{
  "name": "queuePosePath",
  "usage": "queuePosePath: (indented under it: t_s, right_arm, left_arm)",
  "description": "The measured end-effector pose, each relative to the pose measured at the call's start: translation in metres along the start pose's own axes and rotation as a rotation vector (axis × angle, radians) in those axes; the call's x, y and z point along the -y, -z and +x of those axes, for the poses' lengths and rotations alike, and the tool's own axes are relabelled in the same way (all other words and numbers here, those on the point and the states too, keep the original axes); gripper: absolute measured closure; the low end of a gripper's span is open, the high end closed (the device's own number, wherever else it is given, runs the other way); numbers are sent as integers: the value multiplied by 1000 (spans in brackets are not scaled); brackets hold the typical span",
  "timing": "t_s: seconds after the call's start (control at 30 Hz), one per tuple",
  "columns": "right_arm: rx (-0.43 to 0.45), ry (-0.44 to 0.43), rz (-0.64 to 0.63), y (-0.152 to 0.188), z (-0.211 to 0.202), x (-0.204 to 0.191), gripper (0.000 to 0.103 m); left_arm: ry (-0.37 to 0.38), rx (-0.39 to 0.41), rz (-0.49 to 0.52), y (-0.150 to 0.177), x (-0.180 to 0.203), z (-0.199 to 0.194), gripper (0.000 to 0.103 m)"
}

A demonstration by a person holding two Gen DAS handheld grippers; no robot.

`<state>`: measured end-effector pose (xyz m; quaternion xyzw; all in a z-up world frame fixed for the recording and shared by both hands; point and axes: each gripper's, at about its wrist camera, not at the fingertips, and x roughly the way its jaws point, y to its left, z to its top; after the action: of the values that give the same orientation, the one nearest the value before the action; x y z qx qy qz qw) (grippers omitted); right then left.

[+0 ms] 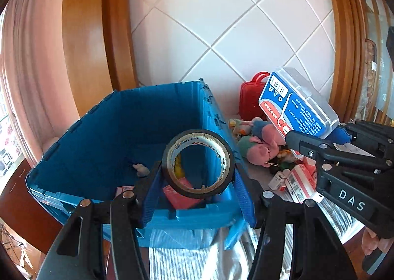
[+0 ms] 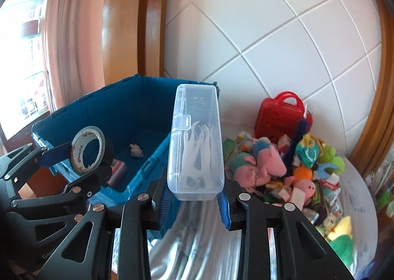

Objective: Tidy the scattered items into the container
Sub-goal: 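Lift the tape roll with the left tool while the right tool carries the clear box to the crate, then lower the tape roll into the crate with the left tool while the right tool lowers the clear box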

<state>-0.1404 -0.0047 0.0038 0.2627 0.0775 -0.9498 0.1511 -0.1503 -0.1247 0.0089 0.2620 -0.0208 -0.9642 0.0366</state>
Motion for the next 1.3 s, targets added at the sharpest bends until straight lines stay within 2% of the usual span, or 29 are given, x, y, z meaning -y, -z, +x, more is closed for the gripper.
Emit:
queuePosePath:
  t_s: [0.17,0.33,0.47,0.6,0.73,0.87,1.07,1.17,1.3]
  right_arm:
    - [24,-56,-42,-36,33,-14,71]
    - [-29,-112,-68,-65,76,-36,71]
    - [-42,-106,-92,-81,99,-56,71]
    - [-63,-94,-102,-101,123,-76,71]
    - [-93,-60,-98,-130,156,-100,71]
    - [-141,-24,-69,-161,201,-121,71]
    - [-252,45,-9,-184,284,-136,71]
    - [-341,88,6,-176,328,-134,71]
    - [-501,107,53,-144,387,-123,71]
  left_arm:
    - [-73,-35,-49,-20,-33,29,48]
    - [-107,-100,-99,-32,-65,58,48]
    - [-77,-126,-139,-42,-95,73,48]
    - [-84,-155,-133,-58,-123,93,48]
    - [-29,-214,-144,-80,-164,130,48]
    - [-33,-276,-111,-104,-197,168,48]
    - [-35,-425,-54,-121,-218,246,48]
    - [-21,-549,-36,-112,-225,295,48]
    - [11,-717,-15,-84,-221,355,48]
